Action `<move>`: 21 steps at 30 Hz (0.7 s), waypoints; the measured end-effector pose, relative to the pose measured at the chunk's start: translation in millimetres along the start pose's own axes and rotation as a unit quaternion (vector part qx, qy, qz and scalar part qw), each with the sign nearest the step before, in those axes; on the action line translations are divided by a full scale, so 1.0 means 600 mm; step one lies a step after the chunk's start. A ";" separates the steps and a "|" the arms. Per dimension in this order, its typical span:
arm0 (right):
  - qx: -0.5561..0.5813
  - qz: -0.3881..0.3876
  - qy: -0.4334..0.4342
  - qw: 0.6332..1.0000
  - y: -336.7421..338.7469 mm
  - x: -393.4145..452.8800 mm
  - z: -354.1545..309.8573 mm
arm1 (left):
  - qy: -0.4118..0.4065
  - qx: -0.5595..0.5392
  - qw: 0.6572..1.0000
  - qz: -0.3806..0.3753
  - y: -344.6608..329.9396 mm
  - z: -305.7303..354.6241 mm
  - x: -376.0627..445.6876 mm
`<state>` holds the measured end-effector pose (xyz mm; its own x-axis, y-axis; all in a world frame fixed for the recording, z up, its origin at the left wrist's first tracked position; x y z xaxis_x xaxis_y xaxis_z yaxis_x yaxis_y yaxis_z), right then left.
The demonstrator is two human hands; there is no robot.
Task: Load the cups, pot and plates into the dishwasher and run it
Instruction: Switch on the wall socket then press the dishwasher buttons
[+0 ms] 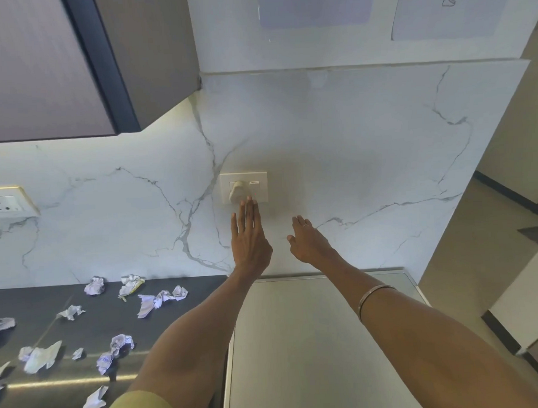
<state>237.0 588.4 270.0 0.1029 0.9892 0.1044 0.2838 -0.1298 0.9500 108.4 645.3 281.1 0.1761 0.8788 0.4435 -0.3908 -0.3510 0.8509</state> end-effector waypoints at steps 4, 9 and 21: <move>0.003 0.003 0.001 1.000 0.011 -0.020 -0.009 | -0.019 0.002 1.000 -0.004 0.021 -0.008 -0.027; 0.002 -0.001 0.009 1.000 0.013 -0.046 -0.023 | -0.007 0.008 1.000 -0.024 0.041 -0.024 -0.057; -0.026 -0.030 0.047 0.998 -0.014 -0.133 -0.084 | 0.021 -0.007 0.997 -0.078 0.056 -0.067 -0.166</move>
<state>178.2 513.9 268.5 -0.0032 0.9974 0.0720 0.2373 -0.0692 0.9690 41.1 558.7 254.3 0.1980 0.9352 0.2936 -0.3747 -0.2045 0.9043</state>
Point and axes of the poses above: each hand's wrist, its own x-axis towards the middle knuckle, its own y-axis out of the back of the hand, z = x × y, the point moved 10 cm from there along x, towards the middle knuckle, and after that the axes turned 12 degrees about y, right-handed, at the moved point
